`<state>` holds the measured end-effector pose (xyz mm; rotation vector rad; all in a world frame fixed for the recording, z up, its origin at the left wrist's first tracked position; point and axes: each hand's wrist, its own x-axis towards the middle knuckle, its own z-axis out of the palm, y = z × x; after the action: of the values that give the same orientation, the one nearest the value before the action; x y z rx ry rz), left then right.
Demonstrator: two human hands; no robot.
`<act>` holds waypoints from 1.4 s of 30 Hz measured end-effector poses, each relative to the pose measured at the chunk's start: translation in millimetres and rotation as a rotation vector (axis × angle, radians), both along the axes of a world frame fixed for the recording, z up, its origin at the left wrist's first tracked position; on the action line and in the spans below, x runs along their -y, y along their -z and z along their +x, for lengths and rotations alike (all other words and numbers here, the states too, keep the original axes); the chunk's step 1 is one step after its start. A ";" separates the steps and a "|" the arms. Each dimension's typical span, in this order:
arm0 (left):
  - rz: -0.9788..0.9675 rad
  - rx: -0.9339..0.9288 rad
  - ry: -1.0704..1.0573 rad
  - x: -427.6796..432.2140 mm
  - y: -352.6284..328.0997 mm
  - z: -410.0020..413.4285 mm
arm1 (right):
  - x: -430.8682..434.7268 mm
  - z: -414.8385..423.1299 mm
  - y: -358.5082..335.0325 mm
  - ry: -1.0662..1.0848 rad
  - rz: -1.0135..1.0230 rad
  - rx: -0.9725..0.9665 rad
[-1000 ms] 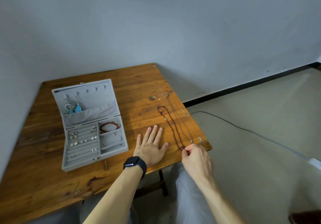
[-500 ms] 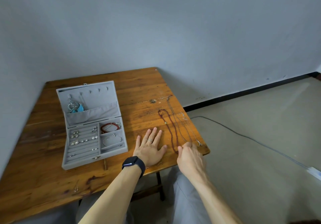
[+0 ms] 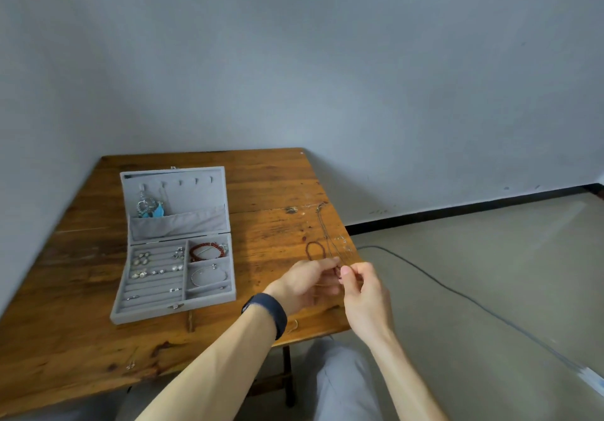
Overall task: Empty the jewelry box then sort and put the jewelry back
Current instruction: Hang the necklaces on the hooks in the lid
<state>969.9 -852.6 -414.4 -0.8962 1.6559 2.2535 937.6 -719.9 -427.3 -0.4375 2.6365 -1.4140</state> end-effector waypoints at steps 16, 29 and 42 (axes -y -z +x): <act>0.056 -0.210 -0.331 86.8 -36.9 19.1 | 12.1 22.8 4.4 -0.112 -0.137 0.007; -0.383 -0.101 -0.382 228.3 -129.8 99.1 | 99.7 24.9 12.0 -0.490 0.056 -0.257; -1.584 0.418 0.052 291.0 -173.1 159.1 | 224.8 -5.5 2.9 -0.686 0.097 -0.463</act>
<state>1129.1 -1143.5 -241.3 -1.3024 2.9006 0.2102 932.1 -944.7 -430.1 -1.6264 2.4283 -1.0346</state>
